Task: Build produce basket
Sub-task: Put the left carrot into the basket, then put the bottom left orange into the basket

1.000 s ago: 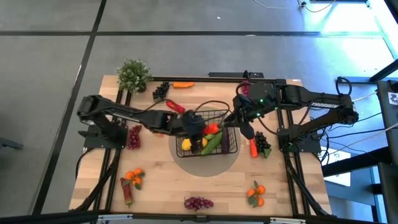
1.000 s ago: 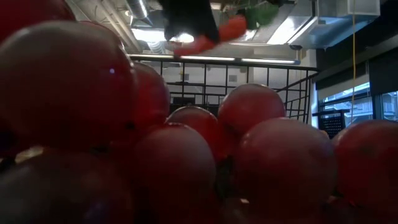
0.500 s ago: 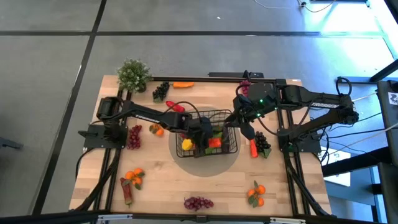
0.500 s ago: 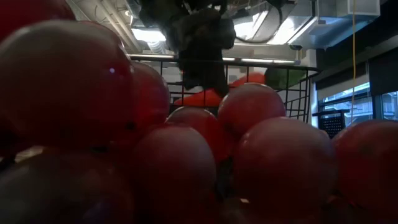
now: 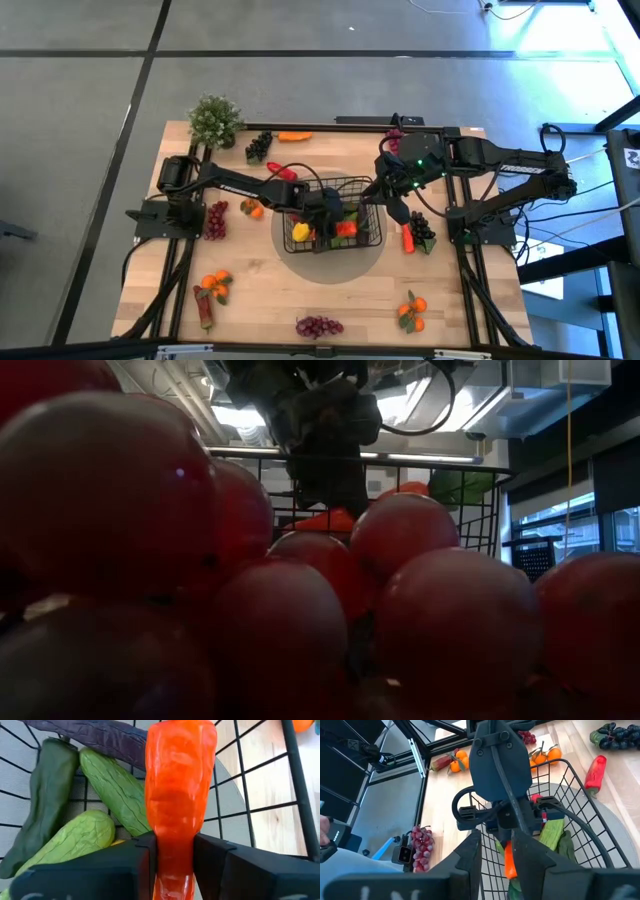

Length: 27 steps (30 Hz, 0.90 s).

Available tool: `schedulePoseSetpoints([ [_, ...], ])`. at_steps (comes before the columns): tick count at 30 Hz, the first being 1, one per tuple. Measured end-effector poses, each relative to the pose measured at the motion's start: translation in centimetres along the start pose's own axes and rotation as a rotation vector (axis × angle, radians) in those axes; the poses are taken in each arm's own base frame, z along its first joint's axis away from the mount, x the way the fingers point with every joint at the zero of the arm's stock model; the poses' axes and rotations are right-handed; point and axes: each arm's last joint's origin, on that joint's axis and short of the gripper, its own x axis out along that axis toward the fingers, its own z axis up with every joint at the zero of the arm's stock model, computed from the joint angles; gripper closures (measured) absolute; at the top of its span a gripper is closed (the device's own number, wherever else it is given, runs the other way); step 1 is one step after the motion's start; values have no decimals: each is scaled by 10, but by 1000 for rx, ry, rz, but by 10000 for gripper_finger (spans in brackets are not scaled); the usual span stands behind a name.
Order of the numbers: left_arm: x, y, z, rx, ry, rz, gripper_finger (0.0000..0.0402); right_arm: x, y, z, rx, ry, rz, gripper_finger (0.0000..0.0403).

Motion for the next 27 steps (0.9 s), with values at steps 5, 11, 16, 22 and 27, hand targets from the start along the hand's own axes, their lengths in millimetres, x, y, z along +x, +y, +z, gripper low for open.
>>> schedulePoseSetpoints([
  [5, 0, -4, -1, 12, 5, -19, 324, 0, 0, 0, 22, 0, 0, 308],
  [11, 1, -12, -3, 77, 8, -31, 322, 0, 0, 0, 24, -1, 0, 308],
  [16, 1, -12, -3, 76, 4, -32, 309, 0, 0, 0, 25, -2, 0, 308],
  [22, 1, -12, -2, 74, 4, -31, 284, 0, 0, 0, 25, -3, 0, 308],
  [27, 1, -12, -2, 49, 2, -32, 275, 0, 0, 0, 25, -3, 0, 308],
])
